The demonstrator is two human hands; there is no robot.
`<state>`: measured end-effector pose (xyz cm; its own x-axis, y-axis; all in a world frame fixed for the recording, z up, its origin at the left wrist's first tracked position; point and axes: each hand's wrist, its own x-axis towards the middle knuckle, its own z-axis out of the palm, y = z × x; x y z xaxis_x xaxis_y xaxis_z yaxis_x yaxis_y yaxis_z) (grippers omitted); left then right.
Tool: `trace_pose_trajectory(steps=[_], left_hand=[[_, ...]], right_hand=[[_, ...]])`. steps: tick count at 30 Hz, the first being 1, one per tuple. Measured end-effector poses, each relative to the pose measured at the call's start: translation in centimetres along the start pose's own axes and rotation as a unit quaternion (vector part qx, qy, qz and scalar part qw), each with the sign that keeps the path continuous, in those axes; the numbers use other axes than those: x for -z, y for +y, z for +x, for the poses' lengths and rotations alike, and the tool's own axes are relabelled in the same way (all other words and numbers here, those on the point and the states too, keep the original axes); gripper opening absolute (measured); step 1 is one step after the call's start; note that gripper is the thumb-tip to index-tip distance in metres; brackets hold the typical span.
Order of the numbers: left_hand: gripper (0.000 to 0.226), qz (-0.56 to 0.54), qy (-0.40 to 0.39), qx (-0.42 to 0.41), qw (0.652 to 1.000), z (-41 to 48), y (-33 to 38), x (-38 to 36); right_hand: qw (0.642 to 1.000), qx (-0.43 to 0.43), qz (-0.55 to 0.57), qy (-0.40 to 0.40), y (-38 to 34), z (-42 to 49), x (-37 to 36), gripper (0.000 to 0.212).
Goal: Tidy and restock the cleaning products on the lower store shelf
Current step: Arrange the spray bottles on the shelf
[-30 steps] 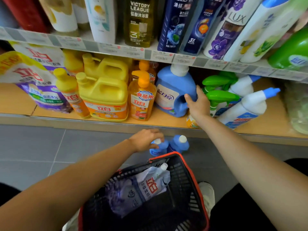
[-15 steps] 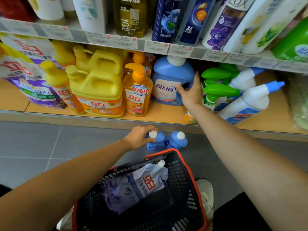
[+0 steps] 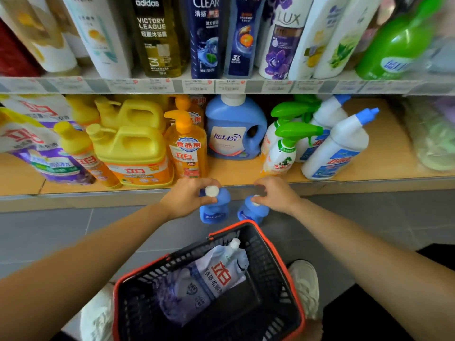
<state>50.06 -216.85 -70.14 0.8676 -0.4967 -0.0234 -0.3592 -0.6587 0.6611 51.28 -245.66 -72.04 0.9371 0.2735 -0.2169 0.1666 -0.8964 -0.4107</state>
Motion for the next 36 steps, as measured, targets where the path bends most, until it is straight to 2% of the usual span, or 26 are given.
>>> trace_pose_trajectory(steps=[3,6,9,13,20,23,25,27,30,36], left_hand=[[0.035,0.015,0.007,-0.027,0.999,0.5,2.4,2.7],[0.035,0.022,0.016,-0.044,0.999,1.6,4.3,5.3],[0.041,0.03,0.042,-0.039,0.998,3.1,5.6,7.1],[0.04,0.071,0.063,-0.05,0.994,5.6,6.6,7.3],[0.04,0.179,0.032,-0.02,0.983,9.9,6.3,6.5],[0.042,0.276,0.025,-0.029,0.96,10.4,6.1,6.8],[0.043,0.343,0.049,-0.078,0.935,10.0,5.8,7.5],[0.047,0.381,0.065,-0.117,0.915,9.3,5.6,8.1],[0.053,0.416,0.07,-0.123,0.898,8.6,5.3,7.9],[0.054,0.355,0.096,-0.077,0.927,8.2,5.3,7.1]], right_hand=[[0.999,-0.033,0.02,-0.036,0.3,-0.7,-0.9,0.046],[0.999,-0.027,-0.007,-0.04,0.2,-0.7,-1.6,0.03],[0.998,-0.036,-0.018,-0.038,0.1,-0.5,-1.4,0.024],[0.997,-0.039,-0.05,-0.049,0.4,-0.4,-0.9,0.018],[0.99,0.001,-0.105,-0.096,0.9,-1.2,1.2,0.009],[0.983,0.048,-0.138,-0.108,-0.5,-1.3,3.7,0.01],[0.979,0.081,-0.155,-0.106,-1.7,-1.6,6.0,0.011],[0.979,0.101,-0.154,-0.085,-2.9,-2.0,8.7,0.009],[0.983,0.114,-0.143,-0.031,-4.4,-2.7,12.1,0.009],[0.981,0.113,-0.128,0.092,-5.8,-0.8,13.7,0.008]])
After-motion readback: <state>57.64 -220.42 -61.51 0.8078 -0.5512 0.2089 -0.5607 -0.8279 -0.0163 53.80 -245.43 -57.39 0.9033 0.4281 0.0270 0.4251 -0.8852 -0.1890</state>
